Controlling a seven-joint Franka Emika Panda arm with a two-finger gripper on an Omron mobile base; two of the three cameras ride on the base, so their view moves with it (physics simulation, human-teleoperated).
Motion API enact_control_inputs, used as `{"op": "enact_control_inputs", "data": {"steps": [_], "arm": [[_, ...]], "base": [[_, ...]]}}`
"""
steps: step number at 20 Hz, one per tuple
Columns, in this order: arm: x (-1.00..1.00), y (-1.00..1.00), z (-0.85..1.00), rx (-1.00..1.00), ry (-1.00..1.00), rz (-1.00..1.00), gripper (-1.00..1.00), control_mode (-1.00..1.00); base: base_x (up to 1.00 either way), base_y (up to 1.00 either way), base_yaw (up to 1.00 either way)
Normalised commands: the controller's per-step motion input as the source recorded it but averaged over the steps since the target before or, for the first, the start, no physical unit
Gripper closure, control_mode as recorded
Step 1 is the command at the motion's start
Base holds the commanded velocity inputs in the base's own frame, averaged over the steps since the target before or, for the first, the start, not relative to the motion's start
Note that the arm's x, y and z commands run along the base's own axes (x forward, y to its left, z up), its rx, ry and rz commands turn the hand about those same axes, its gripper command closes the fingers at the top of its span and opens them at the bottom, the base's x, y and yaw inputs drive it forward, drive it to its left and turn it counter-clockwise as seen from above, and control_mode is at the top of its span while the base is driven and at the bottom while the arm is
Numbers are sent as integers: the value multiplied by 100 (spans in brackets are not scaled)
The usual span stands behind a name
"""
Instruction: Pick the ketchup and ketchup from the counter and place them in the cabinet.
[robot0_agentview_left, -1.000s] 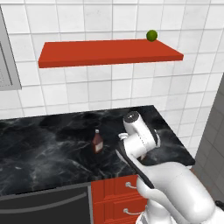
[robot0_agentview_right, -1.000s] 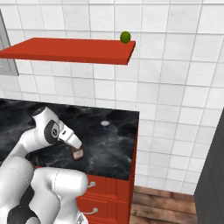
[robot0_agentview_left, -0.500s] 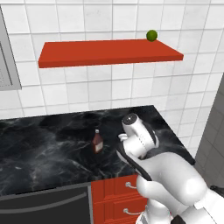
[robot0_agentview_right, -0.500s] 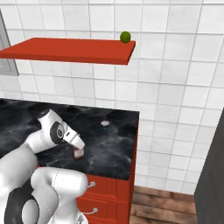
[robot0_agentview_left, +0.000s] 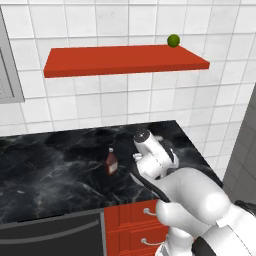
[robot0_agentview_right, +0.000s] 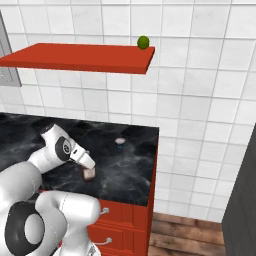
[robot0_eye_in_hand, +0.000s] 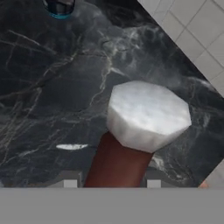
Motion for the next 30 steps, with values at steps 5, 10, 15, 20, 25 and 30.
{"op": "enact_control_inputs", "data": {"steps": [5,10,15,20,25,30], "arm": [[-19,0,43,-4,-6,11,100,-100],[0,-3,81,0,-2,25,100,-100],[0,0,90,0,0,26,100,-100],[-20,0,93,0,0,17,100,-100],[-34,0,98,0,0,7,100,-100],[-30,0,94,0,0,3,100,-100]], "base": [[0,0,0],[0,0,0],[0,0,0],[0,0,0],[0,0,0],[0,0,0]]}}
